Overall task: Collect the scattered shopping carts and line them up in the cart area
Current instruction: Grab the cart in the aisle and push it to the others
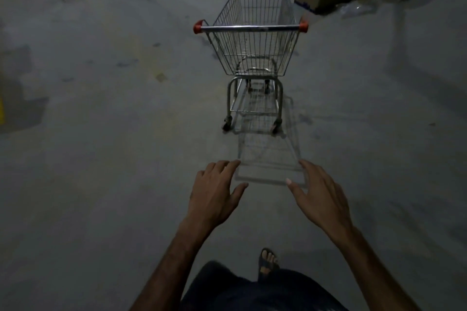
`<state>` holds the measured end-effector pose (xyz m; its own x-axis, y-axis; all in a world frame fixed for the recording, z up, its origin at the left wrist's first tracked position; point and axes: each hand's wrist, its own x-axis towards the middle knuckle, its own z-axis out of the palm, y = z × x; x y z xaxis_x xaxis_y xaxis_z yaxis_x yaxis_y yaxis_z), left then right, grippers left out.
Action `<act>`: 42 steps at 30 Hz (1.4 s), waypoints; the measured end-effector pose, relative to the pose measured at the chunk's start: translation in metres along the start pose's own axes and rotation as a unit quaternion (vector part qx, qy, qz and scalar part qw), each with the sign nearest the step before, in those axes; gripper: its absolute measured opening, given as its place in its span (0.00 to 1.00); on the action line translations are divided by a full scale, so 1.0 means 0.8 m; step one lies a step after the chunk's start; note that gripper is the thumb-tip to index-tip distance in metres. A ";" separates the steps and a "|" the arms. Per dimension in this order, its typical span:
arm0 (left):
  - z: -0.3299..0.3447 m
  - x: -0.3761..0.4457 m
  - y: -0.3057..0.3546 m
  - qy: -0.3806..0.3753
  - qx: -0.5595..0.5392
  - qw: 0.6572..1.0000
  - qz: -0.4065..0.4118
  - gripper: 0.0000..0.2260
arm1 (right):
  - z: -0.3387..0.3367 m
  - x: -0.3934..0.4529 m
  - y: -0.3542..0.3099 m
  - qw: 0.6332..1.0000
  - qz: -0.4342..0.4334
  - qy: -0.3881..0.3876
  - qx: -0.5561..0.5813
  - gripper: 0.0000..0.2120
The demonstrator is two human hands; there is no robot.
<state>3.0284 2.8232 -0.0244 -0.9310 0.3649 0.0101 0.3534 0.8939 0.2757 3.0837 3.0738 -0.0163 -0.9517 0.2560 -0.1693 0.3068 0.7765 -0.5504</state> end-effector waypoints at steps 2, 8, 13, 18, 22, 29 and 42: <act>0.001 0.023 -0.002 0.004 -0.007 1.000 -0.021 0.28 | -0.011 0.038 -0.004 1.000 -0.003 -0.008 -0.011 0.29; 0.006 0.104 -0.035 -0.002 -0.030 0.998 -0.062 0.30 | -0.018 0.143 -0.027 0.999 -0.016 -0.032 -0.030 0.29; 0.010 0.210 -0.083 0.005 -0.038 0.998 -0.057 0.30 | -0.014 0.252 -0.062 0.997 -0.036 -0.024 -0.057 0.29; -0.019 0.341 -0.133 0.016 -0.031 0.999 -0.026 0.25 | -0.032 0.368 -0.121 0.997 -0.032 -0.003 -0.066 0.25; -0.052 0.463 -0.171 0.036 -0.008 0.999 0.022 0.24 | -0.050 0.457 -0.162 0.997 -0.025 0.026 -0.066 0.26; -0.084 0.645 -0.202 0.043 0.025 0.995 0.089 0.23 | -0.081 0.599 -0.186 0.991 -0.021 0.051 -0.119 0.30; -0.052 0.801 -0.236 -0.090 0.085 0.988 0.089 0.31 | -0.092 0.789 -0.128 0.962 -0.058 -0.090 -0.252 0.37</act>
<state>2.3609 2.8773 -0.0301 -0.8265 0.5475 -0.1308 0.5353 0.8364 0.1183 2.4524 3.1984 -0.0064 -0.9523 0.0817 -0.2940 0.1203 0.9860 -0.1157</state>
